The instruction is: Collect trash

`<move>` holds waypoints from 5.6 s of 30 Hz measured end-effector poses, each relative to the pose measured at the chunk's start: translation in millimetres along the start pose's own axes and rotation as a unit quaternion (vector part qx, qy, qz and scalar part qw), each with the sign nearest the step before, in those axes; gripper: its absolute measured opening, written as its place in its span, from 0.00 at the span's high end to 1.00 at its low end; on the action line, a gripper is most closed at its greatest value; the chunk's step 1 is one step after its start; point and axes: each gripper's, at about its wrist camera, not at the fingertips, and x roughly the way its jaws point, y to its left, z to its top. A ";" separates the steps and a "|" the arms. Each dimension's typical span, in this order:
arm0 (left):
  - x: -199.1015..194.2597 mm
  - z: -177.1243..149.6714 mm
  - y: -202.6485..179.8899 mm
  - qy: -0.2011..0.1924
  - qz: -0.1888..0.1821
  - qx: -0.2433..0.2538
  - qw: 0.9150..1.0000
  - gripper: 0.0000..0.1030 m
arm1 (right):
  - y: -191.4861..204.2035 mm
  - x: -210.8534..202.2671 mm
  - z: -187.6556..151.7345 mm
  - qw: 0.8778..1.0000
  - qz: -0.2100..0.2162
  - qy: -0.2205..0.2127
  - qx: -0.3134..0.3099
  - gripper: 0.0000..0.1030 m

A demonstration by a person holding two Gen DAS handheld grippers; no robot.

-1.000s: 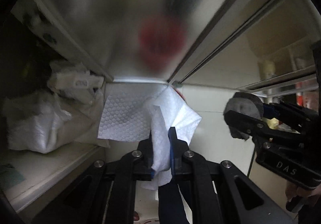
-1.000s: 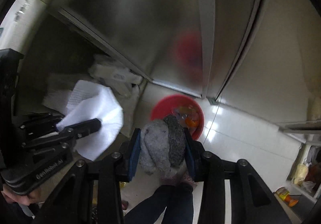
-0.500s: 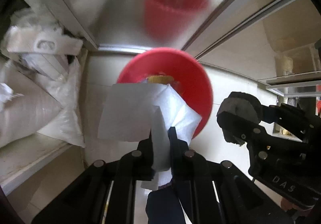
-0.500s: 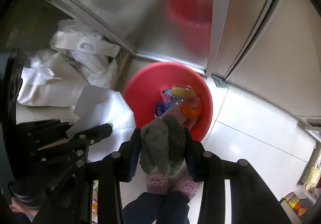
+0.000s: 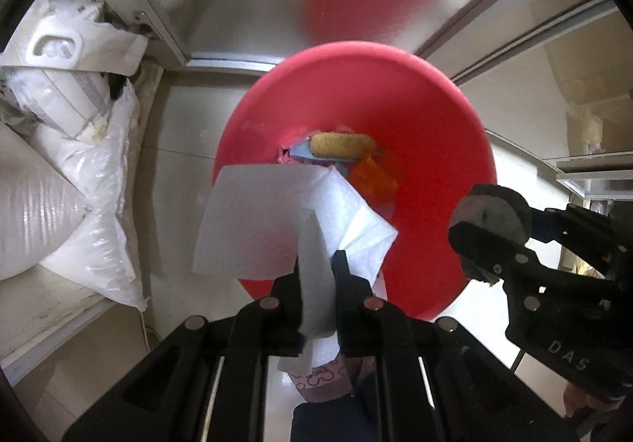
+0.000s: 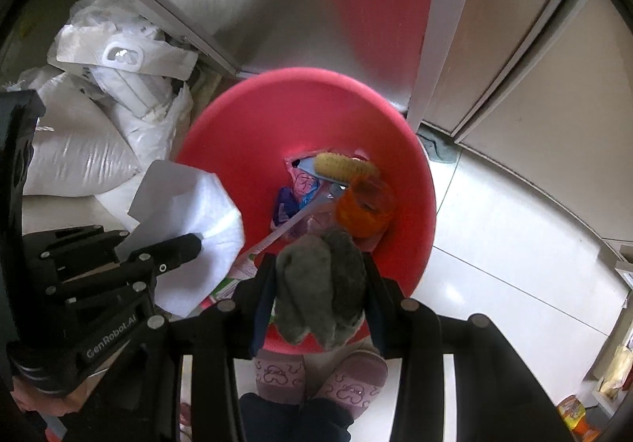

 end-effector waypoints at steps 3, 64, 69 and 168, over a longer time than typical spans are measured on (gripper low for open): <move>4.8 2.6 0.5 0.003 0.001 0.009 1.000 0.91 | 0.1 6.7 -2.3 1.000 -0.006 0.002 -0.003 0.63; -409.7 -37.5 -62.0 -0.160 0.047 0.005 0.986 0.11 | 70.5 -371.8 -39.2 0.984 -0.052 -0.164 0.042 0.01; -501.7 -66.1 -79.1 -0.217 0.044 -0.035 0.975 0.11 | 82.0 -453.0 -54.0 0.980 -0.044 -0.194 0.006 0.01; -836.2 -398.9 -230.4 -0.516 0.116 -0.095 0.843 0.00 | 145.0 -786.1 -289.3 0.839 -0.031 -0.527 -0.131 0.01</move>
